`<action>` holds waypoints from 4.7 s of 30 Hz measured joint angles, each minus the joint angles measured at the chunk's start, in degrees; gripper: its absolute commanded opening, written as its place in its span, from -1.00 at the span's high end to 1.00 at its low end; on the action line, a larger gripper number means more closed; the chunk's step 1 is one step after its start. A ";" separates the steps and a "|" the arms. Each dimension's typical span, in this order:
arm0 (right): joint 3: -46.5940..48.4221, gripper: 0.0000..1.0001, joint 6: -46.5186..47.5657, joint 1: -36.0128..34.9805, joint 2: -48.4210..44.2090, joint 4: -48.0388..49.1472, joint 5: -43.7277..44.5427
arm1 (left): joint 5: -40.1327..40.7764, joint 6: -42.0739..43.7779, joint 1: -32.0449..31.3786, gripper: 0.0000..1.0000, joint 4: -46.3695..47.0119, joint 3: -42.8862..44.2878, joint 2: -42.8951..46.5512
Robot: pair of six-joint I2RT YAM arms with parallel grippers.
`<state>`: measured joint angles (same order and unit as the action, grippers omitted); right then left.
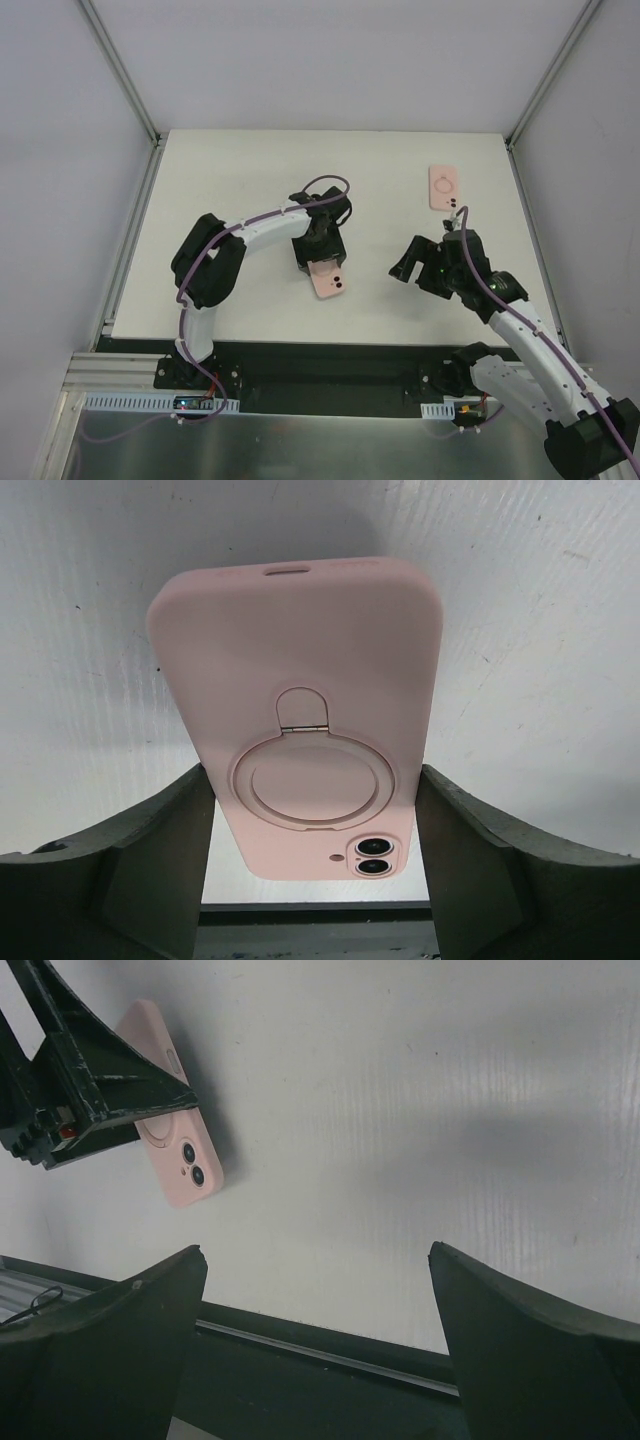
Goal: Take the phone out of the phone case
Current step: Pick up the phone at the center of the board.
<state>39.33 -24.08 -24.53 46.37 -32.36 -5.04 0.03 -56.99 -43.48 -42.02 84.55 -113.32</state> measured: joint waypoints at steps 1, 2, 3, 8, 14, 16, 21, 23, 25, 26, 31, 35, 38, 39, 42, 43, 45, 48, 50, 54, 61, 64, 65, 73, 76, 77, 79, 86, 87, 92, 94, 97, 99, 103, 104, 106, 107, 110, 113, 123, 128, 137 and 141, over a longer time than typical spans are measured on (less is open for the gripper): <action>-0.68 -0.92 -0.68 -0.15 -0.07 0.55 -0.04 | -0.15 0.39 0.02 0.11 -0.07 0.17 -0.02; -1.49 -0.92 -1.29 -0.31 -0.13 1.22 -0.15 | -0.31 0.68 0.02 0.11 -0.15 0.35 -0.02; -2.34 -0.92 -2.08 -0.46 -0.15 1.86 -0.33 | -0.81 0.98 0.04 0.11 -0.26 0.61 -0.02; -7.45 -0.98 -6.10 -1.97 -0.24 8.55 -2.60 | -3.65 1.95 0.07 0.11 -0.42 1.77 -0.02; -11.08 -0.87 -9.73 -4.31 0.44 16.52 -5.49 | -9.22 2.67 0.07 0.11 -0.39 3.91 -0.02; -11.08 -0.82 -10.49 -4.87 1.44 19.43 -6.51 | -10.75 2.69 0.07 0.11 -0.31 4.33 -0.02; -11.08 -0.63 -12.76 -6.10 4.81 25.53 -8.87 | -13.94 2.64 0.04 0.10 -0.33 4.59 0.11; -11.06 -0.57 -13.44 -6.62 6.19 27.17 -9.62 | -15.04 2.60 0.07 0.10 -0.31 4.59 0.39; -11.06 -0.53 -14.05 -7.32 7.74 28.92 -10.38 | -16.00 2.56 0.07 0.10 -0.31 4.63 0.85; -11.02 -0.50 -14.32 -7.63 8.46 29.57 -10.67 | -16.37 2.54 0.07 0.10 -0.31 4.70 1.18; -10.43 -0.43 -14.88 -9.05 10.95 31.19 -11.23 | -17.84 2.36 0.07 0.10 -0.17 5.51 2.78; -9.55 -0.13 -15.32 -10.19 12.13 32.24 -11.56 | -19.04 2.23 0.07 0.09 -0.04 6.03 3.65; -8.76 0.09 -15.74 -10.67 13.03 33.16 -11.56 | -19.32 2.14 0.07 0.08 0.15 6.03 4.04; -8.59 0.14 -16.04 -10.86 13.35 33.73 -11.52 | -19.32 2.12 0.07 0.08 0.20 6.03 4.17; -8.48 0.38 -16.87 -11.17 13.94 34.97 -11.37 | -19.32 1.95 0.09 0.07 0.24 5.99 4.61; -8.48 0.49 -17.25 -11.26 14.14 35.50 -11.32 | -19.32 1.90 0.09 0.05 0.31 5.92 4.83; -8.39 0.63 -17.81 -11.37 14.53 36.37 -11.39 | -19.28 1.88 0.09 -0.03 0.59 5.64 5.66; -7.76 0.97 -18.82 -11.45 14.99 36.98 -11.58 | -19.02 2.12 0.59 -0.30 0.63 5.51 6.78; -7.39 0.97 -19.45 -11.43 15.10 37.81 -11.58 | -19.10 2.38 1.16 -0.50 0.70 5.49 7.54; -6.47 0.97 -18.86 -11.50 14.58 37.70 -11.43 | -19.58 3.06 2.14 -0.77 0.90 5.49 9.11; -1.90 0.97 -15.93 -11.17 11.80 24.20 -10.51 | -20.41 9.75 8.24 -0.88 1.51 5.46 16.41; 3.98 0.96 -15.91 -9.44 11.65 17.11 -10.95 | -17.33 15.76 9.44 -0.91 3.06 4.20 20.68; 5.73 0.97 -16.17 -8.31 11.76 15.47 -11.56 | -16.48 17.79 9.27 -0.89 3.78 3.28 22.12; 14.14 0.97 -23.26 1.86 21.77 10.36 -24.79 | -3.08 35.12 4.04 -0.88 14.36 -12.13 33.11; 19.26 0.97 -24.02 2.38 28.17 4.44 -28.74 | -1.22 40.57 3.78 -0.87 22.91 -21.88 38.42; 21.44 0.97 -23.98 2.38 30.05 2.25 -29.99 | -0.92 42.18 3.82 -0.86 25.05 -24.87 40.48; 24.96 0.97 -24.30 2.38 32.61 -0.33 -32.20 | -1.55 46.07 3.85 -0.81 31.93 -31.32 44.92; 28.76 0.97 -29.20 2.82 33.44 -3.30 -34.88 | -10.73 60.02 3.78 -0.82 54.77 -47.34 56.24; 28.83 0.97 -30.12 3.02 33.44 -3.61 -34.88 | -11.74 61.35 3.76 -0.81 56.04 -47.87 56.63; 29.73 0.97 -33.83 3.61 33.46 -5.81 -34.58 | -18.18 68.74 3.69 -0.80 60.89 -48.26 56.98; 31.30 0.97 -34.47 3.67 33.55 -7.04 -34.21 | -20.50 71.65 3.52 -0.79 61.55 -48.28 56.96; 33.09 0.97 -35.36 3.69 33.55 -7.43 -34.21 | -23.54 75.45 3.13 -0.77 62.16 -48.28 56.48; 33.75 0.97 -35.89 3.76 33.57 -7.45 -34.23 | -25.20 78.68 2.91 -0.76 62.36 -48.28 55.52; 34.01 0.97 -36.79 4.00 33.86 -8.04 -34.29 | -26.88 83.49 2.60 -0.74 62.07 -48.28 53.02; 34.01 0.97 -36.98 4.04 33.97 -8.24 -34.32 | -27.04 84.35 2.58 -0.73 62.07 -48.28 52.50; 34.03 0.97 -37.24 4.09 34.07 -8.59 -34.32 | -27.06 85.85 2.58 -0.73 62.07 -48.17 51.69; 34.14 0.97 -37.35 4.11 34.12 -8.90 -34.32 | -27.06 86.82 2.58 -0.71 62.05 -47.91 51.10; 34.71 0.97 -37.62 4.11 34.38 -9.73 -34.47 | -26.99 89.02 2.54 -0.68 62.12 -46.80 49.64; 34.95 0.97 -38.07 4.11 34.69 -10.23 -34.91 | -26.58 91.89 2.01 -0.65 62.34 -45.48 48.02; 38.56 0.97 -38.49 4.04 37.38 -10.69 -37.68 | -22.29 99.69 -1.55 -0.52 63.28 -41.31 41.59; 38.99 0.97 -38.58 4.02 37.73 -10.36 -39.15 | -19.50 100.91 -1.86 -0.26 66.84 -41.09 40.00; 38.97 0.97 -39.60 3.76 37.77 -9.84 -40.48 | -15.96 101.31 -1.92 0.69 74.20 -40.94 37.73; 38.93 0.97 -40.54 3.74 37.77 -9.11 -40.54 | -15.13 101.46 -1.97 1.00 75.12 -40.96 37.73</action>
<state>78.26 -64.62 -20.80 84.14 -41.47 -45.58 -15.09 44.47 -45.45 33.10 43.59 -75.59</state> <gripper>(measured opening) 0.155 0.087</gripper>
